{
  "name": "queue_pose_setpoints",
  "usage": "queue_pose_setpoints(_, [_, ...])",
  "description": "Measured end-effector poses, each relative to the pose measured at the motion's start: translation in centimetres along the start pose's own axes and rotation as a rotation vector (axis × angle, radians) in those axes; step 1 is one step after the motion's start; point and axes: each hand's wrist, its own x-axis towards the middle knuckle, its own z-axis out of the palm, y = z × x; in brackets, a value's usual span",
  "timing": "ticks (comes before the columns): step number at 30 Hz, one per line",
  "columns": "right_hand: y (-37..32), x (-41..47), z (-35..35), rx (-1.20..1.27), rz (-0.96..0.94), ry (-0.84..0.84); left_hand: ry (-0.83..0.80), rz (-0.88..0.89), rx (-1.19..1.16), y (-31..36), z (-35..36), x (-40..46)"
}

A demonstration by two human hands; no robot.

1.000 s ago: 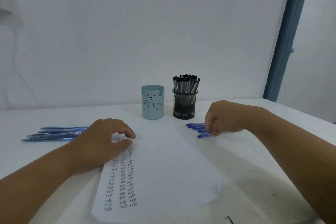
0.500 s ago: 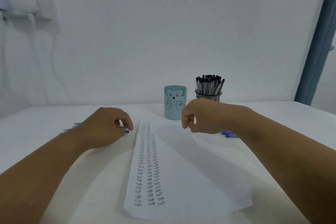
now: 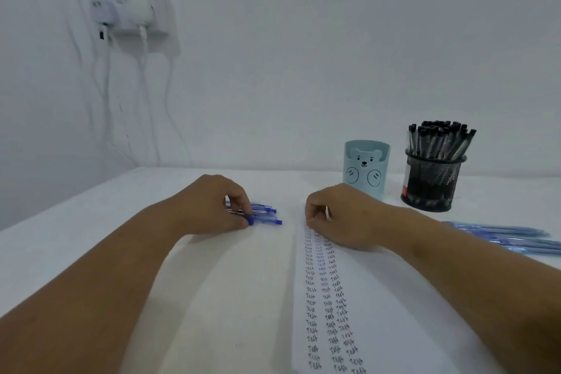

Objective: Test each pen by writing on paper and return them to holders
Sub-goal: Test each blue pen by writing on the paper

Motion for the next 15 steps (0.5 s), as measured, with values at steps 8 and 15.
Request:
queue_pose_setpoints(8, [1.0, -0.4, 1.4, 0.106, -0.064, 0.094, 0.147, -0.021, -0.037, -0.1, 0.2, 0.4])
queue_pose_setpoints(15, [1.4, -0.8, 1.4, 0.164, -0.074, 0.111, 0.517, -0.137, -1.322, 4.1, -0.2, 0.8])
